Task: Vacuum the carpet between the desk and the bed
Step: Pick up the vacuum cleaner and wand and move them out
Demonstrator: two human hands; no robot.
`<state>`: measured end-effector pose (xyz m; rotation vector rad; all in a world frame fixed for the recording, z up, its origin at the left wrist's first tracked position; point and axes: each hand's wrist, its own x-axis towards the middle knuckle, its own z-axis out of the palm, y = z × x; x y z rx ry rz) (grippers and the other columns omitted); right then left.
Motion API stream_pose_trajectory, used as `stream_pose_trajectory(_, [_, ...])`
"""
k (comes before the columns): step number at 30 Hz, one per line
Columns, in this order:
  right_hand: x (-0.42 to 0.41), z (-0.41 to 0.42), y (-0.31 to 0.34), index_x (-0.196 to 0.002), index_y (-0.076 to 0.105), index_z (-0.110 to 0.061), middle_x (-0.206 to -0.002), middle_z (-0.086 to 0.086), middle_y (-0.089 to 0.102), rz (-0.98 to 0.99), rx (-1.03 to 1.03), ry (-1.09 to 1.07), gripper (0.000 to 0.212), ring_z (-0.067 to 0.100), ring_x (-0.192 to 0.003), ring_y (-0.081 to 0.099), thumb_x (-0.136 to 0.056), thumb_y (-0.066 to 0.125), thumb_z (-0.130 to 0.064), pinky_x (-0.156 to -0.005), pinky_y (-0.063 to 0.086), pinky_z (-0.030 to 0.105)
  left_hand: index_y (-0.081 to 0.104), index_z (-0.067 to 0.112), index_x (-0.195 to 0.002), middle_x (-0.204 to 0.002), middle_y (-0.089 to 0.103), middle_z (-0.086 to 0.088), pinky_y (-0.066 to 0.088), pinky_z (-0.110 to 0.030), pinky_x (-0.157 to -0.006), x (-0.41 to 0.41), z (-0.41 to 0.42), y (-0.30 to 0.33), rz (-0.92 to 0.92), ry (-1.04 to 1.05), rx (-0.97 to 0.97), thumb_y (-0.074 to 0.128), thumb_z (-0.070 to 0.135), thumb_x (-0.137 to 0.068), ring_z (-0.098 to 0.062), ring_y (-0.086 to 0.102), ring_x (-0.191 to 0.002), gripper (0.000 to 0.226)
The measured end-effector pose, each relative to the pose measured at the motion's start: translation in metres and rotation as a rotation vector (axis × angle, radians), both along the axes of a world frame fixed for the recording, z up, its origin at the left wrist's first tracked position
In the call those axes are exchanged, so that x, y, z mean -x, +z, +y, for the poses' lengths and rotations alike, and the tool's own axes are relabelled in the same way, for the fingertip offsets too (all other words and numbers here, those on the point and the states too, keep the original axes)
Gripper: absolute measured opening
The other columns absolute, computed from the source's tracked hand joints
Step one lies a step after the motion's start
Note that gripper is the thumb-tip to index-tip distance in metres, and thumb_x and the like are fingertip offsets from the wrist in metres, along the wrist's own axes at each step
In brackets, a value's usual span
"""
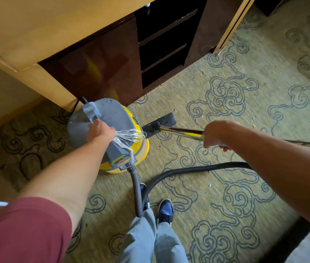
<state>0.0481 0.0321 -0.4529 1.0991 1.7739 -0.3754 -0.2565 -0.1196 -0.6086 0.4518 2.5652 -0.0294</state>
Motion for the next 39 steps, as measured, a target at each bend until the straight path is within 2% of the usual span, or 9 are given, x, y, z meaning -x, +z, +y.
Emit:
stream_pose_trajectory(3, [-0.001,-0.009,0.006,-0.12,0.064,-0.011,-0.092,0.003,0.067,0.001,-0.016,0.01,0.029,0.015,-0.071,0.064,-0.096,0.062,-0.027,-0.077,0.06,0.026,0.046,0.011,-0.137,-0.142,0.042,-0.013,0.047,-0.047,-0.095,-0.026,0.004,0.024,0.062,-0.194,0.063,0.063,0.041,-0.088,-0.038,0.054,-0.124,0.06])
stream_pose_trajectory(7, [-0.007,-0.016,0.031,-0.122,0.065,-0.014,-0.091,0.001,0.066,0.028,-0.05,0.035,0.03,0.013,-0.071,0.065,-0.096,0.064,-0.03,-0.077,0.06,0.025,0.048,0.011,-0.133,-0.139,0.042,-0.012,0.049,-0.045,-0.092,-0.05,0.016,0.072,0.058,-0.34,0.005,0.059,0.039,-0.09,-0.034,0.051,-0.126,0.053])
stream_pose_trajectory(11, [-0.028,-0.015,0.057,-0.118,0.065,-0.011,-0.086,0.004,0.069,0.039,-0.023,-0.045,0.033,0.018,-0.078,0.074,-0.093,0.066,-0.033,-0.075,0.062,0.03,0.047,0.009,-0.136,-0.14,0.042,-0.013,0.045,-0.045,-0.097,-0.068,0.026,0.116,-0.007,-0.33,-0.08,0.056,0.042,-0.094,-0.036,0.052,-0.125,0.055])
stream_pose_trajectory(20, [-0.086,-0.036,0.121,-0.105,0.068,-0.011,-0.072,0.005,0.07,0.143,-0.015,-0.181,0.03,0.02,-0.062,0.072,-0.088,0.073,-0.035,-0.051,0.056,0.027,0.062,-0.006,-0.119,-0.124,0.059,-0.026,0.05,-0.045,-0.087,-0.183,0.013,0.174,-0.275,-0.297,-0.224,0.056,0.033,-0.088,-0.043,0.059,-0.11,0.05])
stream_pose_trajectory(27, [-0.12,-0.089,0.156,-0.115,0.069,-0.015,-0.07,-0.003,0.055,0.247,-0.101,-0.207,0.031,0.014,-0.053,0.054,-0.089,0.071,-0.031,-0.056,0.052,0.029,0.073,0.013,-0.096,-0.101,0.075,-0.011,0.058,-0.034,-0.082,-0.283,-0.014,0.219,-0.503,-0.274,-0.315,0.061,0.031,-0.084,-0.031,0.069,-0.097,0.025])
stream_pose_trajectory(30, [-0.144,-0.116,0.17,-0.104,0.072,-0.016,-0.067,-0.003,0.058,0.311,-0.112,-0.291,0.02,0.018,-0.06,0.061,-0.088,0.069,-0.029,-0.058,0.055,0.028,0.071,0.01,-0.103,-0.104,0.072,-0.016,0.058,-0.038,-0.083,-0.317,-0.027,0.231,-0.548,-0.331,-0.292,0.059,0.038,-0.084,-0.035,0.067,-0.098,0.036])
stream_pose_trajectory(33, [-0.165,-0.14,0.184,-0.076,0.069,-0.012,-0.051,-0.002,0.059,0.357,-0.157,-0.393,0.018,0.016,-0.041,0.061,-0.087,0.067,-0.026,-0.042,0.048,0.021,0.068,0.003,-0.116,-0.117,0.07,-0.019,0.051,-0.036,-0.089,-0.34,-0.028,0.249,-0.524,-0.412,-0.299,0.057,0.048,-0.088,-0.036,0.063,-0.111,0.054])
stream_pose_trajectory(36, [-0.181,-0.168,0.204,-0.073,0.068,-0.012,-0.041,-0.003,0.057,0.394,-0.19,-0.491,0.02,0.015,-0.035,0.059,-0.085,0.068,-0.028,-0.043,0.049,0.022,0.06,0.007,-0.127,-0.127,0.065,-0.016,0.053,-0.04,-0.096,-0.357,-0.035,0.27,-0.596,-0.391,-0.325,0.055,0.052,-0.09,-0.035,0.064,-0.115,0.058])
stream_pose_trajectory(39, [-0.191,-0.199,0.222,-0.072,0.069,-0.011,-0.041,-0.002,0.057,0.421,-0.247,-0.561,0.025,0.014,-0.032,0.059,-0.086,0.069,-0.031,-0.04,0.049,0.021,0.057,0.006,-0.126,-0.116,0.068,-0.016,0.061,-0.043,-0.077,-0.372,-0.054,0.289,-0.778,-0.289,-0.328,0.053,0.056,-0.093,-0.034,0.072,-0.095,0.06])
